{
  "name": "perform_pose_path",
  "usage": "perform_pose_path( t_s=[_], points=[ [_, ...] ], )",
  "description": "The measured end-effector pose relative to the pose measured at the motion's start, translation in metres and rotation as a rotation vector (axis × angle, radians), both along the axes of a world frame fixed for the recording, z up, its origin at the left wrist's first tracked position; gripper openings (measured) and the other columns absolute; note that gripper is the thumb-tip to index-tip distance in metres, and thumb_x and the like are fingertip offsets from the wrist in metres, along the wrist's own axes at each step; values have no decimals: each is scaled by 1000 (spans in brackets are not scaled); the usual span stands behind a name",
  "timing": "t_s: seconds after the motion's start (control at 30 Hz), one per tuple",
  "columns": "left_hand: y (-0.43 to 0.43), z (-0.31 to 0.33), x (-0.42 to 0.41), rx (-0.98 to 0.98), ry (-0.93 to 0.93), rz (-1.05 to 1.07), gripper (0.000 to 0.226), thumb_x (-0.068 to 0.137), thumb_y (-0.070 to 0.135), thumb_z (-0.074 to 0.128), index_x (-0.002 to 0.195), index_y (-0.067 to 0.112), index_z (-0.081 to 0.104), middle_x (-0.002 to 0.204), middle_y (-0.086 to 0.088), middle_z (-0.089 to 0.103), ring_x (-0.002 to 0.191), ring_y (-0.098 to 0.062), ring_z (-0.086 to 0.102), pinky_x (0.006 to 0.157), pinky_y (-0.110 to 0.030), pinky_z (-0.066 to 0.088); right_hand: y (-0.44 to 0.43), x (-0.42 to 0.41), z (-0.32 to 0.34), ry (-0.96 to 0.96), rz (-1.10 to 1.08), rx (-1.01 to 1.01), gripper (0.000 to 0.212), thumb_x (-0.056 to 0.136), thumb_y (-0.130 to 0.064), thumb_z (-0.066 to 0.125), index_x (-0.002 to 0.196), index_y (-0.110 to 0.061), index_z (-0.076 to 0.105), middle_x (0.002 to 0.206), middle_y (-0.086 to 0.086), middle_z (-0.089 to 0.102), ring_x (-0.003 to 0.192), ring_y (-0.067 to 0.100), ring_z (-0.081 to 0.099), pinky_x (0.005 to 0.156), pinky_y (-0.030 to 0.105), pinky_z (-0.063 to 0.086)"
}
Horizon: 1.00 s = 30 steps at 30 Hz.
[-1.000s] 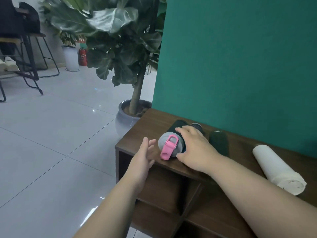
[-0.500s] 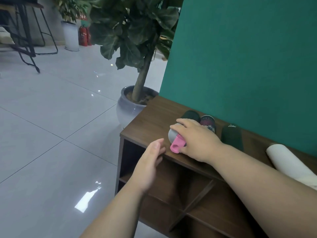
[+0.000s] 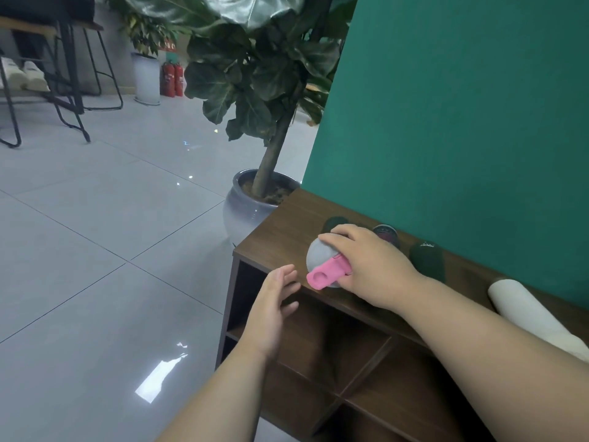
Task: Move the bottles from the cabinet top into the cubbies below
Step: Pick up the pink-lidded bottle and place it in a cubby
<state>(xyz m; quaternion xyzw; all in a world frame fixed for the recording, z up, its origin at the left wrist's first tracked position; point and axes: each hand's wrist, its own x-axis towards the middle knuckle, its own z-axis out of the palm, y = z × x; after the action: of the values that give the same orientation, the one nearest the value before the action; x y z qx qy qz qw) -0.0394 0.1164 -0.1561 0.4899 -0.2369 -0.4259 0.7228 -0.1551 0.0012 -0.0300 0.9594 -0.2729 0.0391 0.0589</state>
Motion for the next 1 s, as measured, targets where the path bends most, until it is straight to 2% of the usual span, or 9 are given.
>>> perform_pose_path(
  t_s=[0.17, 0.23, 0.3, 0.47, 0.6, 0.67, 0.77, 0.87, 1.0],
  points=[
    [21, 1, -3, -36, 16, 82, 93, 68, 95, 35, 141, 41, 51, 152, 9, 52, 143, -11, 43, 118, -54, 34, 53, -14, 28, -325, -8, 278, 75, 76, -38, 82, 143, -36, 47, 138, -17, 47, 120, 3, 49, 100, 25, 46],
    [34, 0, -1, -35, 29, 101, 95, 68, 97, 33, 142, 42, 52, 153, 9, 51, 144, -12, 42, 118, -56, 32, 75, -22, 36, -440, -17, 424, 76, 72, -29, 87, 137, -41, 50, 128, -26, 47, 112, -7, 52, 92, 10, 45],
    [51, 3, 3, -10, 60, 98, 96, 70, 94, 33, 145, 37, 51, 154, 6, 50, 141, -17, 46, 116, -56, 35, 95, -29, 37, -517, -47, 570, 75, 69, -23, 89, 129, -47, 50, 122, -32, 49, 110, -13, 51, 85, 6, 46],
    [87, -10, 7, 120, 84, 51, 77, 90, 77, 27, 134, 25, 62, 135, -7, 67, 122, -27, 65, 104, -54, 49, 128, -29, 5, -641, -132, 844, 70, 68, -17, 90, 126, -40, 58, 112, -23, 64, 97, -2, 63, 81, 16, 53],
    [91, -31, 10, 222, 34, -82, 40, 99, 50, 48, 107, 23, 75, 100, 0, 78, 93, -13, 75, 77, -27, 59, 129, -15, -40, -662, -260, 921, 70, 73, -20, 88, 131, -38, 55, 117, -21, 63, 101, -4, 63, 92, 24, 56],
    [84, -42, 15, 249, -2, -157, 33, 98, 50, 52, 101, 31, 79, 97, 5, 78, 94, -10, 74, 88, -30, 58, 121, -7, -62, -682, -345, 958, 71, 74, -22, 88, 135, -34, 54, 122, -17, 63, 104, 1, 62, 91, 24, 55],
    [69, -63, 25, 309, -37, -224, 39, 92, 64, 51, 112, 40, 76, 118, 5, 77, 115, -14, 69, 108, -42, 49, 105, 4, -95, -685, -448, 986, 68, 75, -25, 87, 136, -29, 56, 123, -11, 65, 108, 7, 63, 92, 28, 54],
    [50, -89, 31, 347, -61, -252, 48, 90, 71, 45, 113, 40, 73, 122, 4, 74, 118, -15, 66, 111, -46, 46, 89, 14, -124, -703, -546, 1023, 63, 77, -27, 85, 135, -25, 60, 122, -6, 67, 110, 13, 65, 96, 37, 57],
    [26, -115, 39, 334, -10, -196, 64, 82, 84, 40, 112, 38, 72, 119, 0, 73, 116, -15, 66, 113, -48, 44, 65, 33, -144, -759, -595, 1076, 51, 81, -19, 83, 128, -23, 63, 111, -7, 69, 103, 13, 68, 91, 32, 58]
  ],
)
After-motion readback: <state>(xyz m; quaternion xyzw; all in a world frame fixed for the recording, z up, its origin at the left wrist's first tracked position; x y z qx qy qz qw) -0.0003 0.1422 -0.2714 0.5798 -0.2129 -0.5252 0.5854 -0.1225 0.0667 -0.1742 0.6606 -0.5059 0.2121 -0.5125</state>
